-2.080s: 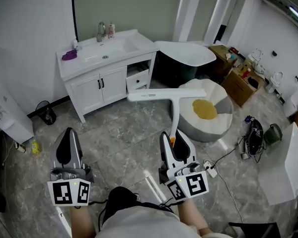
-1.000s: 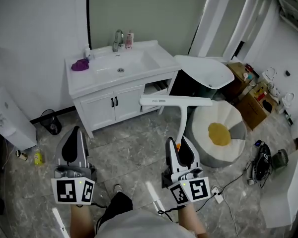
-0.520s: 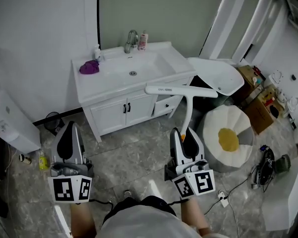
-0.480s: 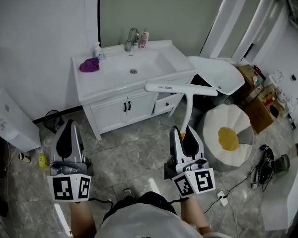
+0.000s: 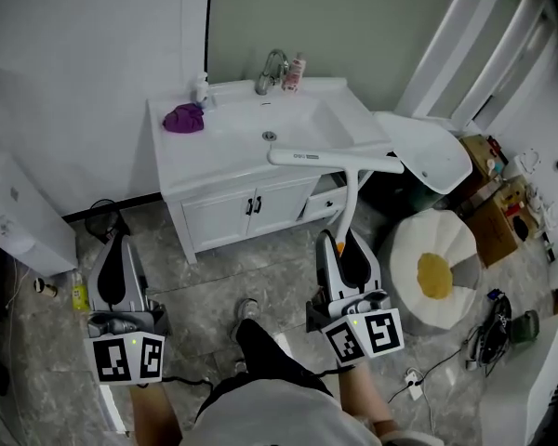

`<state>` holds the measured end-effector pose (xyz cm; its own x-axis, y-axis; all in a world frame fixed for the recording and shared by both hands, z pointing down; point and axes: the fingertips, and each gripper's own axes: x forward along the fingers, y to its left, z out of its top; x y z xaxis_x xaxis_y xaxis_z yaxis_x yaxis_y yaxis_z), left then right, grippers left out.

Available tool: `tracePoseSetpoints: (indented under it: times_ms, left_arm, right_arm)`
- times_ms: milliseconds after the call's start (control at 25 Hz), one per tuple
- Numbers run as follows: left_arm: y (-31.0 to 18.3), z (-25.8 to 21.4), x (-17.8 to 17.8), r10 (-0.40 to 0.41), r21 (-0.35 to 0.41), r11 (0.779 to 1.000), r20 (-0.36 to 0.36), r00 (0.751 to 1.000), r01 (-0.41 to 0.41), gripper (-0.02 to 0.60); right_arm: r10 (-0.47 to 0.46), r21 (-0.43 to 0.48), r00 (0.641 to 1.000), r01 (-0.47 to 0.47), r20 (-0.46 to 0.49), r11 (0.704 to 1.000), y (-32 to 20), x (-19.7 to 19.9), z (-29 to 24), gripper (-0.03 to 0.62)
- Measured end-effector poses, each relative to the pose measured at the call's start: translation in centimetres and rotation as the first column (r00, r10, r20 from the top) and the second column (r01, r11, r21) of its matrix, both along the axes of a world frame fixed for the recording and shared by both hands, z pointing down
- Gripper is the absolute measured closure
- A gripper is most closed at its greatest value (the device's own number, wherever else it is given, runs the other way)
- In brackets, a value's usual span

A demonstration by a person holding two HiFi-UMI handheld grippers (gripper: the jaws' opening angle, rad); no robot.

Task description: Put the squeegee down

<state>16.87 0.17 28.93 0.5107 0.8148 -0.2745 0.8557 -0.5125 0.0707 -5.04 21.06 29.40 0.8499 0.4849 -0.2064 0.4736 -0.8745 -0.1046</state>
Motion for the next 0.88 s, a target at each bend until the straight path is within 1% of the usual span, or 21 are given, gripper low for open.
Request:
tracePoseSetpoints:
  times_ms: [120,320,560,720,880]
  left_arm:
    - [1.2,-0.1,2.2,-0.018,-0.012,1.0,-0.006,1.0,0.018,0.574]
    - [4.4,-0.8,6.7,-0.042,-0.004,0.999,-0.036,0.998,0.042,0.574]
    - [8.4,-2.6,12.5,-0.088,-0.031,0.996,-0.058,0.994,0.086,0.574]
    - [11.7,-3.1,15.2,-0.098,-0.032,0.995,-0.064,0.993,0.096,0.574]
    - [14.1,-3.3,16.9,-0.099,-0.033,0.995,-0.076,0.992,0.097,0.574]
  right_arm:
    - [-0.03,-0.002,1.0,0.03,0.002,1.0,1.7,3.1,0.3,0.467]
    - [-0.068,0.004,0.998,0.068,-0.015,0.998,5.7,8.9,0.4,0.468]
    - [-0.127,-0.006,0.992,0.127,-0.012,0.992,10.2,16.0,-0.2,0.467]
    - [-0.162,-0.005,0.987,0.162,-0.012,0.987,13.1,19.7,-0.3,0.468]
    - [-0.19,0.004,0.982,0.19,0.002,0.982,15.1,22.6,0.4,0.468]
